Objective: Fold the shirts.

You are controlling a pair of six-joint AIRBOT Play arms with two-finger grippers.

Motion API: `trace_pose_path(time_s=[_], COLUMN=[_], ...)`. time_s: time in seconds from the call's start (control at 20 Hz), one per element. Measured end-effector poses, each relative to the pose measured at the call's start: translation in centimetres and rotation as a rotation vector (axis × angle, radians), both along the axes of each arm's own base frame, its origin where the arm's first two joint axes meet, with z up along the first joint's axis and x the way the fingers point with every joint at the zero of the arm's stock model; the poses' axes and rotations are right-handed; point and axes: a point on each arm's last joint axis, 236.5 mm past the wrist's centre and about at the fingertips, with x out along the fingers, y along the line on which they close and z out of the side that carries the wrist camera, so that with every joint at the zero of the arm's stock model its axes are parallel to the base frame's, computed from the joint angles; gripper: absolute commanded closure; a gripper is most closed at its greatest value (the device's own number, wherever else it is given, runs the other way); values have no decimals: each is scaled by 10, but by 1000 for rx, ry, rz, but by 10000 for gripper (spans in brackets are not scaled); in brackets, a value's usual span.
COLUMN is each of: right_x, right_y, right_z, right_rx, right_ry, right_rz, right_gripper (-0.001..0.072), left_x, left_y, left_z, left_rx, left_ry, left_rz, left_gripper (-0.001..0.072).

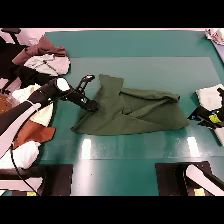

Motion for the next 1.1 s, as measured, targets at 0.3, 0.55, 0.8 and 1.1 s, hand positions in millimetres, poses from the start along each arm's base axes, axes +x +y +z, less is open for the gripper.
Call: trace_pose_path(time_s=[0.3,0.55,0.8,1.1], right_x=[1,-11,-20,1], right_y=[9,4,-4,5], right_z=[-2,-26,-45,-45], right_rx=[-14,-13,34,112], right_ry=[12,126,195,113], right_rz=[53,89,55,10], right_gripper=[68,68,69,76], left_x=[-4,-18,-38,-47], left_y=[2,20,41,47], left_z=[5,57,103,123], left_rx=[26,71,104,95], left_ry=[-5,-67,-123,-144], left_rz=[-31,-40,-13,25], left_gripper=[681,680,680,680])
